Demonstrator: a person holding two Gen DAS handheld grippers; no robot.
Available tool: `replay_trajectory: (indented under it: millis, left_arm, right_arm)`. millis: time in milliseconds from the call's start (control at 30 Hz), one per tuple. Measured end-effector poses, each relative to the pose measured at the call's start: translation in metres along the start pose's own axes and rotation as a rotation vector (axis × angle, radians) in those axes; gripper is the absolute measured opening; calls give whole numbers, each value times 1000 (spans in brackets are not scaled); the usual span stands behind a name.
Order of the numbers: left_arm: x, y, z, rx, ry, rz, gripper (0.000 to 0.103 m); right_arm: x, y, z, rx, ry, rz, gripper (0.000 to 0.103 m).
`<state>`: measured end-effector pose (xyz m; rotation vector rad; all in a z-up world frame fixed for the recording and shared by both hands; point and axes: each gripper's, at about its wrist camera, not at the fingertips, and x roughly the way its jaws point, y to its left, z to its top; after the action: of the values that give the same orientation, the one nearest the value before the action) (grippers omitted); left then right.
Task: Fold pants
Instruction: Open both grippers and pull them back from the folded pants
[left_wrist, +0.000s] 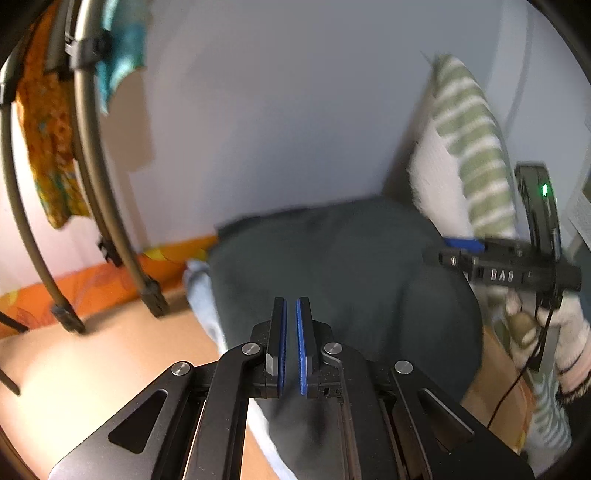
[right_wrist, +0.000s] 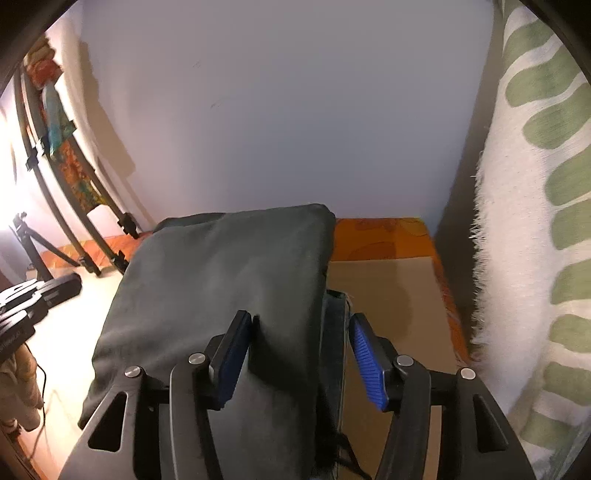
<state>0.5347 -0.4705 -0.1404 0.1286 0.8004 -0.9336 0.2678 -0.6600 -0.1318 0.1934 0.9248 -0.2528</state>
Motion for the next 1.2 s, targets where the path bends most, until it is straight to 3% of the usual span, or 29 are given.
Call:
replay_trajectory:
  millis: [100, 233, 400, 433, 500, 533, 600, 667, 833, 867, 900, 967, 1067, 1100, 1200]
  left_arm:
    - [2, -10, -19, 37, 36, -21, 8]
    - [3, -9, -38, 43, 70, -24, 8]
    - [6, -1, -50, -6, 101, -41, 8]
    - [4, -3, -53, -3, 100, -43, 8]
    - [0, -9, -60, 16, 105, -37, 8]
    - [-1, -13, -64, 39, 112, -30, 8]
    - [0, -21, -71, 92, 131, -5, 18]
    - [4, -24, -79, 120, 151, 23, 20]
    - [6, -18, -89, 121, 166, 80, 22]
    - [0, -18, -90, 118, 168, 84, 22]
    - [-4, -17, -91, 118, 166, 86, 22]
    - [-19, -16, -95, 123, 156, 95, 22]
    - [-39, -10, -99, 95, 140, 91, 22]
    - [-46, -8, -100, 81, 135, 85, 22]
    - [-70, -5, -105, 52, 106, 76, 22]
  right_arm:
    - [-18, 2, -17, 5, -5, -19, 59]
    - [-48, -13, -61, 126, -11, 17, 66]
    - [-49, -18, -108, 233, 91, 89, 64]
    - [-45, -17, -111, 235, 111, 94, 61]
    - [-38, -13, -115, 238, 140, 105, 25]
    - [-36, -12, -116, 242, 146, 117, 21]
    - [-37, -12, -119, 240, 135, 116, 3]
    - [-42, -16, -120, 242, 124, 92, 1]
    - [-51, -20, -119, 239, 125, 96, 6]
    - [-53, -18, -120, 225, 131, 71, 14]
    - [-55, -15, -120, 208, 132, 24, 28]
    - [-64, -15, -123, 198, 117, -35, 30]
    - [-82, -19, -129, 244, 91, 4, 34]
    - [-89, -18, -130, 241, 80, -3, 38]
    - [-110, -7, -135, 219, 34, -24, 39]
